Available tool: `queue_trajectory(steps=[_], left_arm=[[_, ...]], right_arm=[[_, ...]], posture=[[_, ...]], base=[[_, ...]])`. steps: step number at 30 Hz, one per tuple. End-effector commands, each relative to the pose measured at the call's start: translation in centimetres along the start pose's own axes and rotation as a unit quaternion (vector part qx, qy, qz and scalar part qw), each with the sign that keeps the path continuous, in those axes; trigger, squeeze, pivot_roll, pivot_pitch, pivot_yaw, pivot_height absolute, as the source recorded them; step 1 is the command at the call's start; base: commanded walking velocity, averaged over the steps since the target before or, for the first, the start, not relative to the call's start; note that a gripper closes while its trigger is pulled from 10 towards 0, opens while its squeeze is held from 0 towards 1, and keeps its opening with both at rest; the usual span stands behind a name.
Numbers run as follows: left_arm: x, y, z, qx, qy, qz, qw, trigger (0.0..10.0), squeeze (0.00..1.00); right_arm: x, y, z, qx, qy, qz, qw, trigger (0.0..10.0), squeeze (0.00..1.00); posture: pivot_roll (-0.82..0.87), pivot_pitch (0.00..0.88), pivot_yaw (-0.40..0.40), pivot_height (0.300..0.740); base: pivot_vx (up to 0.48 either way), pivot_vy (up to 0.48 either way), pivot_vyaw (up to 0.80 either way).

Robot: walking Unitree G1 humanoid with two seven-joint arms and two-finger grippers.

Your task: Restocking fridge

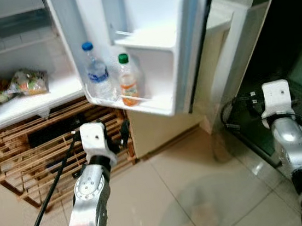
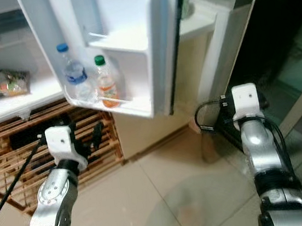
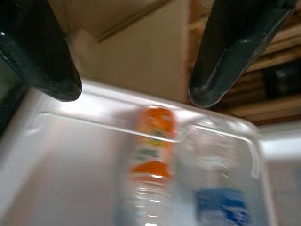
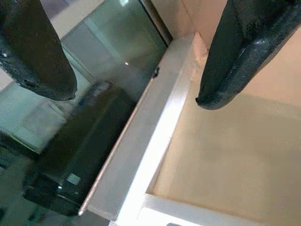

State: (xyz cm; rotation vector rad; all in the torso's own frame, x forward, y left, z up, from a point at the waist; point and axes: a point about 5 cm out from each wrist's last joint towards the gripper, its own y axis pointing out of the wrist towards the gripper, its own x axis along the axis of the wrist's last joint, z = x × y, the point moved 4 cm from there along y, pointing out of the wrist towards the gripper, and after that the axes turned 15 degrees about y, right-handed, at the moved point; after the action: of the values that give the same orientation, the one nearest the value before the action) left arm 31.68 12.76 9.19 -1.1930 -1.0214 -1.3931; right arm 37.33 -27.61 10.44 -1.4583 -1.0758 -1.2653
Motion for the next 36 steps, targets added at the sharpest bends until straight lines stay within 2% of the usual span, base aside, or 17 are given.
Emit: queue_trajectory(steps=[1,5,6,7,10,11,12,15,19,26,29,31,36], left_arm=[[0.6,0.3,0.6,0.014,-0.006,-0.011,1.0,10.0,0.0],[0.5,0.4,0.9,0.02,-0.006,-0.009,1.0,10.0,0.0],[0.5,0.5,1.0,0.022,0.006,-0.005,1.0,10.0,0.0],[0.5,0.5,1.0,0.022,0.006,-0.005,1.0,10.0,0.0],[0.7,0.8,1.2,0.028,0.025,-0.008,0.999,10.0,0.0],[0.9,0.9,1.3,0.031,0.029,-0.01,0.999,10.0,0.0],[1.2,1.1,1.7,0.039,0.035,-0.013,0.999,10.0,0.0],[1.5,1.3,1.4,0.024,0.035,-0.021,0.999,10.0,0.0],[2.1,1.4,0.9,0.005,0.025,-0.033,0.999,10.0,0.0],[2.6,1.8,0.6,0.002,0.025,-0.043,0.999,10.0,0.0],[2.9,1.9,0.5,0.004,0.022,-0.051,0.998,10.0,0.0],[2.9,2.0,0.3,0.003,0.022,-0.051,0.998,10.0,0.0],[2.6,1.9,0.3,0.005,0.02,-0.047,0.999,10.0,0.0]], right_arm=[[1.9,0.9,1.0,0.012,0.009,-0.024,1.0,10.0,0.44],[3.2,1.9,2.6,0.025,0.021,-0.032,0.999,10.0,0.44],[4.0,2.4,3.9,0.041,0.032,-0.035,0.998,10.0,0.45],[4.0,2.4,3.9,0.041,0.032,-0.035,0.998,10.0,0.45],[4.8,2.7,5.3,0.06,0.04,-0.041,0.997,10.0,0.36],[5.0,2.8,5.7,0.065,0.043,-0.043,0.996,10.0,0.36],[5.0,2.7,6.2,0.073,0.056,-0.047,0.995,10.0,0.28],[4.4,2.5,6.7,0.081,0.056,-0.044,0.994,10.0,0.3],[3.8,2.4,6.6,0.076,0.066,-0.037,0.994,10.0,0.33],[4.4,2.8,6.9,0.073,0.065,-0.039,0.994,10.0,0.34],[4.9,3.0,6.9,0.068,0.067,-0.044,0.995,10.0,0.32],[5.4,3.4,6.4,0.048,0.055,-0.041,0.996,10.0,0.25],[5.5,3.7,5.9,0.036,0.064,-0.031,0.997,10.0,0.23]], posture=[[-0.11,0.0,-0.009,0.74],[-0.1,0.0,-0.009,0.74],[-0.09,0.0,-0.011,0.74],[-0.09,0.0,-0.011,0.74],[-0.09,0.0,-0.014,0.74],[-0.09,0.0,-0.014,0.74],[-0.08,0.0,-0.02,0.74],[-0.09,0.0,-0.013,0.74],[-0.09,0.0,-0.003,0.74],[-0.1,0.0,0.003,0.74],[-0.1,0.0,0.003,0.74],[-0.1,0.0,-0.007,0.74],[-0.1,0.0,-0.013,0.74]], base=[[0.382,0.0,0.51],[0.0,0.0,0.5],[0.0,0.0,0.51],[0.0,0.0,0.51],[0.0,0.0,0.49],[0.0,0.0,0.44],[0.0,0.0,0.0],[0.0,0.0,0.22],[0.173,0.0,0.63],[0.471,0.0,0.59],[0.0,0.0,0.57],[0.0,0.0,0.0],[0.0,0.0,0.0]])
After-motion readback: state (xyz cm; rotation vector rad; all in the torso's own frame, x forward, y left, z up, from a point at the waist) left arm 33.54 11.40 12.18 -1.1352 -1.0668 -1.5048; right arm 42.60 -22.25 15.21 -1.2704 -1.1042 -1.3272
